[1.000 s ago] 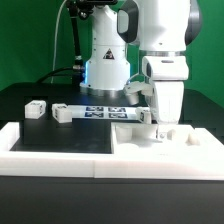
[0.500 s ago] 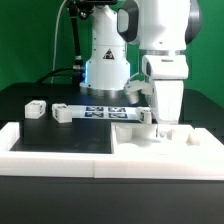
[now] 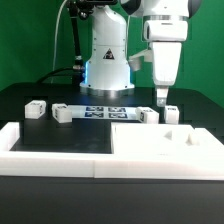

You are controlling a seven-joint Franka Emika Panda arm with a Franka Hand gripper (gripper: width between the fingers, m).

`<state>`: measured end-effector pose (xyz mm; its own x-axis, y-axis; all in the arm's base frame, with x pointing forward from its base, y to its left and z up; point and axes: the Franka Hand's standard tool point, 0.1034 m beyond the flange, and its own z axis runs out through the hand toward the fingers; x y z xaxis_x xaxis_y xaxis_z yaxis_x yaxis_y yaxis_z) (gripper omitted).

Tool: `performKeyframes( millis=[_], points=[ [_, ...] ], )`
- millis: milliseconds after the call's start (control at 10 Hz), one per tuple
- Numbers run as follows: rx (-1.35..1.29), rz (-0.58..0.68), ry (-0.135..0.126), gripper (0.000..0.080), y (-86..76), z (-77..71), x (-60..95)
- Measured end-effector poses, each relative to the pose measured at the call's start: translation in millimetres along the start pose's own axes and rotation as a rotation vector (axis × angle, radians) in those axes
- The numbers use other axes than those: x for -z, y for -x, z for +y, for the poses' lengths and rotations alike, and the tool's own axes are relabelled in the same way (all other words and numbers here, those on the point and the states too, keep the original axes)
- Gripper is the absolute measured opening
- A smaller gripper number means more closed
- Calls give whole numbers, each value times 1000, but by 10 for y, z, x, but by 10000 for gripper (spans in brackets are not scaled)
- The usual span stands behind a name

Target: Assemble one leg

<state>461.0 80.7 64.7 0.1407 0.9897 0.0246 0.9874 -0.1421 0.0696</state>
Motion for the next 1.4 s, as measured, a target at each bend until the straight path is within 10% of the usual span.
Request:
performKeyframes(
  millis=[800, 1400],
  points=[
    [-695, 55, 19, 649, -147, -310, -36],
    [-1144, 69, -16, 649, -174, -407, -104]
  ],
)
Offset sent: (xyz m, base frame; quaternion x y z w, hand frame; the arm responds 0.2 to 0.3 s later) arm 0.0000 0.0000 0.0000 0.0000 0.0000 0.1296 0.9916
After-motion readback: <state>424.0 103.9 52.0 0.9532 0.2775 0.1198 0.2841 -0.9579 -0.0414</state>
